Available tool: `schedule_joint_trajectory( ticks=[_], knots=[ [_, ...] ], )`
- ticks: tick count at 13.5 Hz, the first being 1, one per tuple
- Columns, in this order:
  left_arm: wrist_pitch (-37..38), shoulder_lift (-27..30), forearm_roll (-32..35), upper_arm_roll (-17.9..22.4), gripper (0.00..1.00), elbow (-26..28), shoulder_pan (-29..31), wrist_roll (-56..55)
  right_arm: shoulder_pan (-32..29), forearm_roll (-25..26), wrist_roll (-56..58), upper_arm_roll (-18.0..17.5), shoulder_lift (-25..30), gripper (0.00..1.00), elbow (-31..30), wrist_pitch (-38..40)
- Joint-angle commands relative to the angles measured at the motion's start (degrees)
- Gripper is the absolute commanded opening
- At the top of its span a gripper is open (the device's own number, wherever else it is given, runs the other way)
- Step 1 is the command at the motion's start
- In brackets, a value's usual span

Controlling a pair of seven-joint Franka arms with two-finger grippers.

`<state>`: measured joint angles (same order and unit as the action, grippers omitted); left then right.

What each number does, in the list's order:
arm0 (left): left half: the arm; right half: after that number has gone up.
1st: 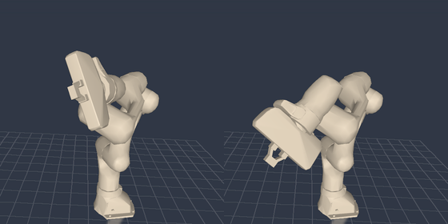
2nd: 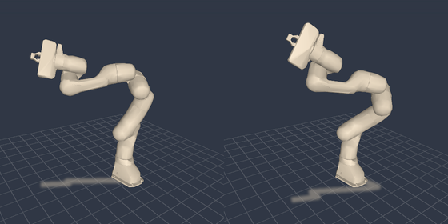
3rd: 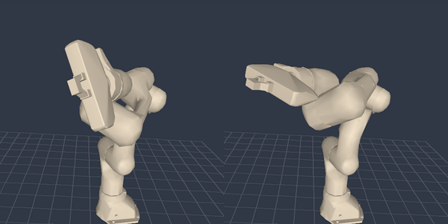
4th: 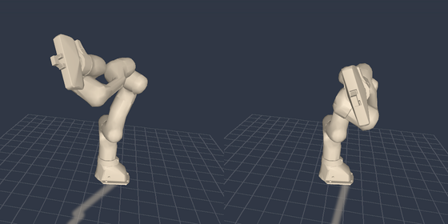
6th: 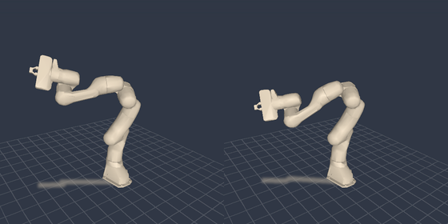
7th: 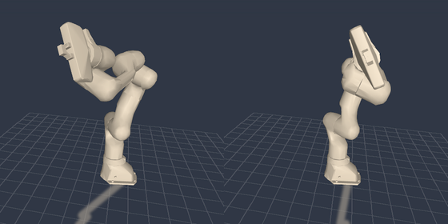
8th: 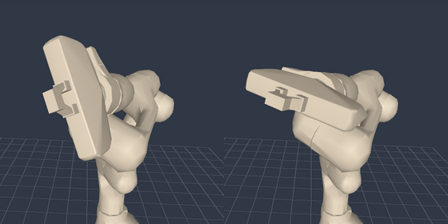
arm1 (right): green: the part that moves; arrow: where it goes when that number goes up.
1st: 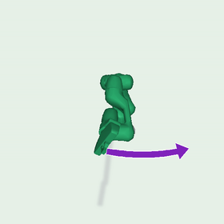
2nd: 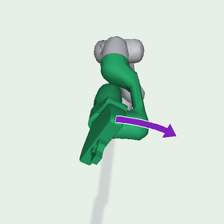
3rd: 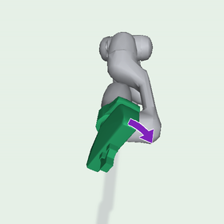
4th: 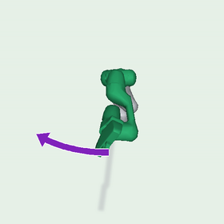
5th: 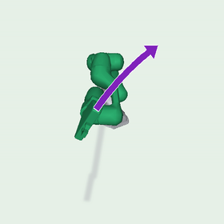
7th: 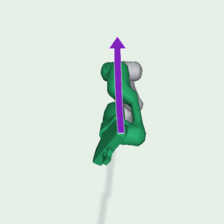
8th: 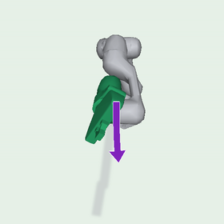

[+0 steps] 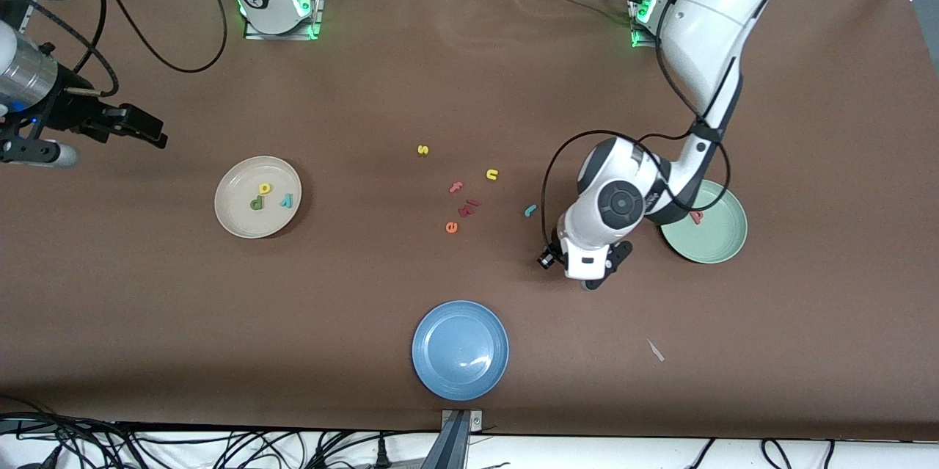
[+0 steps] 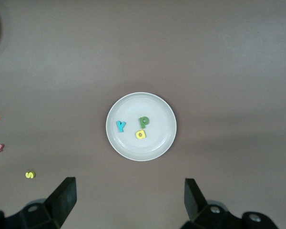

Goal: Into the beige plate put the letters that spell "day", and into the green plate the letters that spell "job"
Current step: 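Drop the blue o on the green plate while the right arm returns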

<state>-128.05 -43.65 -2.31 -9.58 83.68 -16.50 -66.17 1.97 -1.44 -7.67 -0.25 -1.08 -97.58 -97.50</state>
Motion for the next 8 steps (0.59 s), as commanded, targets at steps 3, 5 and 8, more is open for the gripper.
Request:
schedule_joint_trajectory(
  ticks=[3, 5, 8],
  knots=[
    [16.5, 7.5, 0.7, -0.3, 0.16, 2.0, 9.9, 17.7, -0.3, 0.2, 1.0, -0.7, 0.3, 1.00, -2.2, -2.3],
    [23.4, 8.1, 0.7, -0.3, 0.16, 2.9, 15.6, 27.7, -0.3, 0.0, 1.1, -0.6, 0.5, 1.00, -2.1, -2.3],
    [25.0, 9.8, 0.9, -0.3, 0.16, 8.1, 23.3, 41.3, -0.3, -0.7, 3.5, -0.5, 1.3, 1.00, -1.3, -0.5]
  ],
)
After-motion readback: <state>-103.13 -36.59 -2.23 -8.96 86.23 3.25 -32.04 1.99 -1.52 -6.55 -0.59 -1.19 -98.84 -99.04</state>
